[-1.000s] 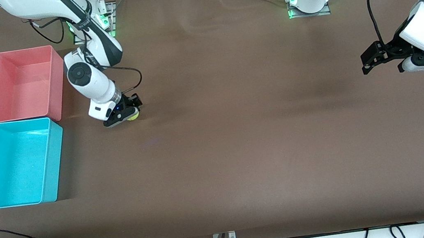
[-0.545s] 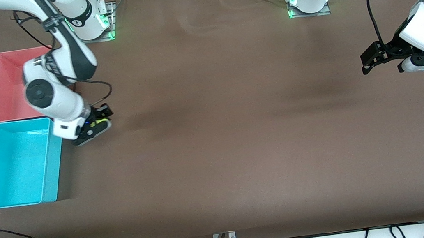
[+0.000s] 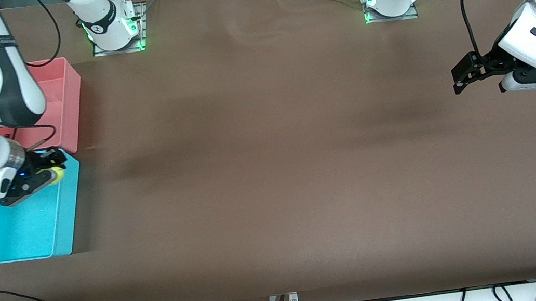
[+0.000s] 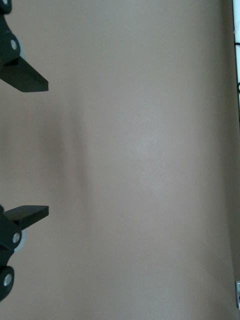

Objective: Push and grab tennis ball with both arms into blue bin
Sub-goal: 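Carry the tennis ball with the right gripper over the cyan bin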

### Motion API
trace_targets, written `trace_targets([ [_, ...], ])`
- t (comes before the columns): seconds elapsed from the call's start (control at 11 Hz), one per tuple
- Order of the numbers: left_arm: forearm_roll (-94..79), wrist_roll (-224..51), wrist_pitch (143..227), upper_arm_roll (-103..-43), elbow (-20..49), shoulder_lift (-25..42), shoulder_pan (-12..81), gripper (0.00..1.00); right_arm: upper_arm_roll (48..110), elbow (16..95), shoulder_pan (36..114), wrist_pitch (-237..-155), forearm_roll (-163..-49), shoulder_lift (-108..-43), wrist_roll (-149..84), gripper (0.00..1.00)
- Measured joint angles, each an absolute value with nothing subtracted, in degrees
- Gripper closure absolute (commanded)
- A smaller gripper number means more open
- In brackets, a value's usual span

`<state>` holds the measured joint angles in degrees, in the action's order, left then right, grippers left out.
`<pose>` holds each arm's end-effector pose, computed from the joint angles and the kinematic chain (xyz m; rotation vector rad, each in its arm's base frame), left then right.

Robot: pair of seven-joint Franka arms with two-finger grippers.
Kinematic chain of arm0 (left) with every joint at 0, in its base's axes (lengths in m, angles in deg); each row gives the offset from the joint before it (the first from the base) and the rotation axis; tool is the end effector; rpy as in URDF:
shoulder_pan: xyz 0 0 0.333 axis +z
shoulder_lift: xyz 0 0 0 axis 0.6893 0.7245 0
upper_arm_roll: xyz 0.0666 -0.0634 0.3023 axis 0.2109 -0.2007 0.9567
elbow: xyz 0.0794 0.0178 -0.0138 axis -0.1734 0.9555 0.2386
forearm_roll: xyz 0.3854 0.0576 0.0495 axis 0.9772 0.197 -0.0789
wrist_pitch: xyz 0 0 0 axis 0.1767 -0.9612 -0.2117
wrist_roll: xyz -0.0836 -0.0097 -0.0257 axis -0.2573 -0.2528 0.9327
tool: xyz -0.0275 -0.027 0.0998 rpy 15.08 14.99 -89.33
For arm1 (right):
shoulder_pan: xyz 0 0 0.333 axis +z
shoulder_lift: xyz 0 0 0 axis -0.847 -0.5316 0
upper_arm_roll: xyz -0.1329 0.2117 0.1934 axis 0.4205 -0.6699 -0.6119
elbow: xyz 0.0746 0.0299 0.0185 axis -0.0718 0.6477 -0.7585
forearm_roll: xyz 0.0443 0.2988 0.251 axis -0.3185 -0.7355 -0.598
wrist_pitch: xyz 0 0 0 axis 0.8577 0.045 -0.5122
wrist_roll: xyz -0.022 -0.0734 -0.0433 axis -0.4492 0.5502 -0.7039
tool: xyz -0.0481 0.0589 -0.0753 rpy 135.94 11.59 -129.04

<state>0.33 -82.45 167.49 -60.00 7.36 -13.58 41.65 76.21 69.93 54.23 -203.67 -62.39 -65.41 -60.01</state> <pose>0.5819 -0.0708 0.5886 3.1050 -0.1184 0.1057 0.5864 -0.0693 0.3470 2.9534 0.7955 -0.1502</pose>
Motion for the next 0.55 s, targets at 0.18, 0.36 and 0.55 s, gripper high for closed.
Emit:
trace_targets([
  [0.18,0.3,-80.6,167.5,-60.1,7.4,-13.6,41.6,0.00,77.6,70.0,51.0,-203.6,-62.4,-67.4,-64.5,0.59],
  [0.36,0.3,-79.9,167.5,-60.1,7.4,-13.6,41.6,0.00,77.7,70.2,48.0,-204.1,-62.4,-70.9,-66.5,0.59],
  [0.55,0.3,-79.7,167.4,-60.1,7.4,-13.6,41.7,0.00,77.7,70.3,46.3,-207.8,-62.4,-74.9,-68.2,0.58],
])
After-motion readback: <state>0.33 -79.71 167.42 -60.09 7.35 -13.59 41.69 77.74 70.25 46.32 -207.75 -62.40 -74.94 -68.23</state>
